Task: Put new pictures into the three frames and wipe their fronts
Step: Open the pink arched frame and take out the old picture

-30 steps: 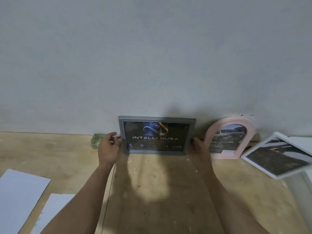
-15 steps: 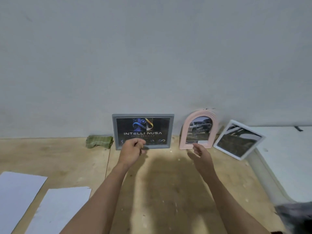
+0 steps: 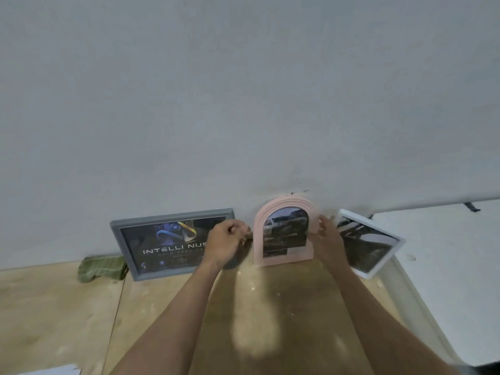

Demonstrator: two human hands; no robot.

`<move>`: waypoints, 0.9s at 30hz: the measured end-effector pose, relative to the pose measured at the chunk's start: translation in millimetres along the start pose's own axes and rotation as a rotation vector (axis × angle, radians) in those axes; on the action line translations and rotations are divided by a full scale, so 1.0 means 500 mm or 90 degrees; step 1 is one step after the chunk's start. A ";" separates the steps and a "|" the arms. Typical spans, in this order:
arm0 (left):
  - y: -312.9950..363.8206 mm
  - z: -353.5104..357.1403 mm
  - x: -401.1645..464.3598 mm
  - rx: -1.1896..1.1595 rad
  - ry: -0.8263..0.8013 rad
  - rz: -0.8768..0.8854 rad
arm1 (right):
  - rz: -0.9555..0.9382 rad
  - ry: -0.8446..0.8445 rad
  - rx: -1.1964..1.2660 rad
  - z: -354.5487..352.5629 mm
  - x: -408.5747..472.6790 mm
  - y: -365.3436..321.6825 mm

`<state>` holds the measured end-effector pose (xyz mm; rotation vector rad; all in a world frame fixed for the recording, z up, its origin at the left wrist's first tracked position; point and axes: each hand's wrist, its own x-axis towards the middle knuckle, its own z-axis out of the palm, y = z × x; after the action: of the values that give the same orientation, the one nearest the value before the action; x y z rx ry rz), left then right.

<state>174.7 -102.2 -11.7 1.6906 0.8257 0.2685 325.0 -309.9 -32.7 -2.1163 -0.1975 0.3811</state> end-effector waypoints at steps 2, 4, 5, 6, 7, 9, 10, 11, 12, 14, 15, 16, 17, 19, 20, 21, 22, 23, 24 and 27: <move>-0.005 0.044 0.038 -0.010 0.015 -0.025 | -0.038 0.004 -0.063 0.012 0.046 0.020; -0.010 0.075 0.060 -0.003 -0.005 -0.050 | -0.040 -0.001 -0.068 0.024 0.070 0.029; -0.012 0.088 0.070 0.004 -0.011 -0.056 | -0.021 -0.004 -0.060 0.030 0.082 0.039; -0.012 0.099 0.075 -0.001 -0.012 -0.057 | -0.012 0.001 -0.049 0.031 0.087 0.041; -0.010 0.107 0.077 -0.014 -0.009 -0.057 | -0.006 0.008 -0.041 0.029 0.089 0.038; -0.005 0.121 0.079 -0.038 0.003 -0.053 | -0.029 0.031 -0.037 0.017 0.094 0.042; -0.004 0.124 0.078 -0.044 0.015 -0.045 | -0.041 0.040 -0.032 0.006 0.091 0.043; -0.005 0.125 0.073 -0.048 0.026 -0.041 | -0.052 0.038 -0.017 -0.005 0.084 0.049; -0.012 0.122 0.071 -0.064 0.032 -0.042 | -0.064 0.025 0.011 -0.016 0.075 0.053; -0.024 0.109 0.062 -0.085 0.027 -0.047 | -0.096 -0.008 0.026 -0.041 0.050 0.066; -0.027 0.099 0.053 -0.085 0.018 -0.042 | -0.123 -0.029 0.025 -0.057 0.026 0.068; -0.035 0.092 0.056 -0.087 0.009 -0.040 | -0.144 -0.051 0.028 -0.062 0.014 0.073; -0.032 0.075 0.030 -0.089 -0.001 -0.026 | -0.168 -0.059 0.036 -0.072 -0.031 0.068; -0.024 0.067 0.017 -0.122 0.001 -0.022 | -0.224 -0.014 0.020 -0.072 -0.071 0.065; -0.015 0.060 -0.009 -0.143 0.012 -0.019 | -0.273 0.034 -0.004 -0.067 -0.110 0.060; -0.008 0.055 -0.032 -0.167 0.024 -0.030 | -0.323 0.087 -0.033 -0.057 -0.142 0.057; 0.001 0.044 -0.073 -0.195 0.031 -0.047 | -0.392 0.146 -0.080 -0.047 -0.196 0.048; 0.008 0.035 -0.107 -0.232 0.034 -0.087 | -0.456 0.201 -0.138 -0.033 -0.233 0.047; 0.012 0.023 -0.147 -0.281 0.027 -0.125 | -0.509 0.236 -0.191 -0.019 -0.277 0.044; -0.001 -0.020 -0.254 -0.349 -0.019 -0.167 | -0.608 0.262 -0.259 0.022 -0.389 0.052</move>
<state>76.6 -176.7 21.7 1.0618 0.8488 0.2589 138.3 -370.9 -22.6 -2.1504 -1.0474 -0.6995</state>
